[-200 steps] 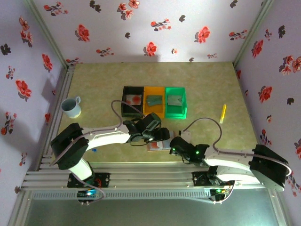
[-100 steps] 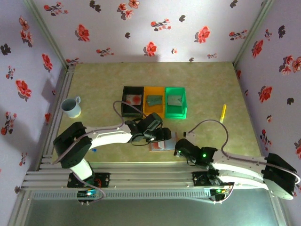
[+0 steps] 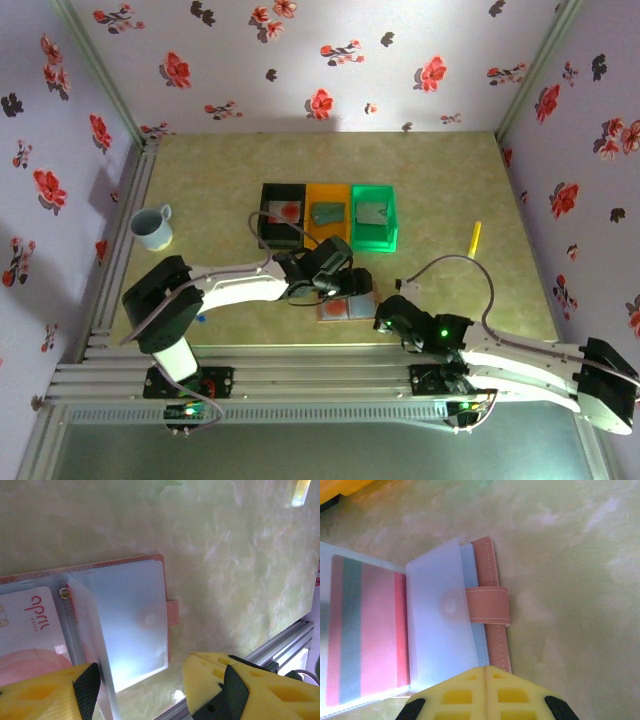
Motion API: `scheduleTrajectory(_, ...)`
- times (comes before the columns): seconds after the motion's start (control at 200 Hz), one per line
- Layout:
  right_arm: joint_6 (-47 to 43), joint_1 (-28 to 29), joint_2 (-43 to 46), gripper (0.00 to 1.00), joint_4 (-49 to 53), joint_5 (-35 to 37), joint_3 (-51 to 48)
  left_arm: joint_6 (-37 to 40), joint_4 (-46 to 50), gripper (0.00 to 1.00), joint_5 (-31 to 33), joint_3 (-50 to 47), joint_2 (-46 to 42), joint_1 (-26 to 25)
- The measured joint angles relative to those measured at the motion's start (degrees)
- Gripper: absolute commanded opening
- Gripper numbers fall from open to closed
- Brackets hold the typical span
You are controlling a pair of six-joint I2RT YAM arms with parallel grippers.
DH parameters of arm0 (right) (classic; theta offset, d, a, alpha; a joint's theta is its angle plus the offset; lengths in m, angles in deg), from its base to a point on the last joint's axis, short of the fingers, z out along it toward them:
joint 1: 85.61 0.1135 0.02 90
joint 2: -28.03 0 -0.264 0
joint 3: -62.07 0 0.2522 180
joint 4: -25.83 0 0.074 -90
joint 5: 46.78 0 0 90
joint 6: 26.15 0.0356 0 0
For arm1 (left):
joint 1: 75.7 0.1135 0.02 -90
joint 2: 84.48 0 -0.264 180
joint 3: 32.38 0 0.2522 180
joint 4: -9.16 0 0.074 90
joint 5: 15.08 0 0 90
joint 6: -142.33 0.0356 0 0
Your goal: Take the credit cards out of the card holder
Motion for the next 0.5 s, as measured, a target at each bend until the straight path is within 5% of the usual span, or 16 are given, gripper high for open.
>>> scheduleTrajectory(0.5, -0.02, -0.35, 14.45, 0.0, 11.47, 4.15, 0.0, -0.63, -1.01, 0.69, -1.51, 2.21, 2.47, -0.26)
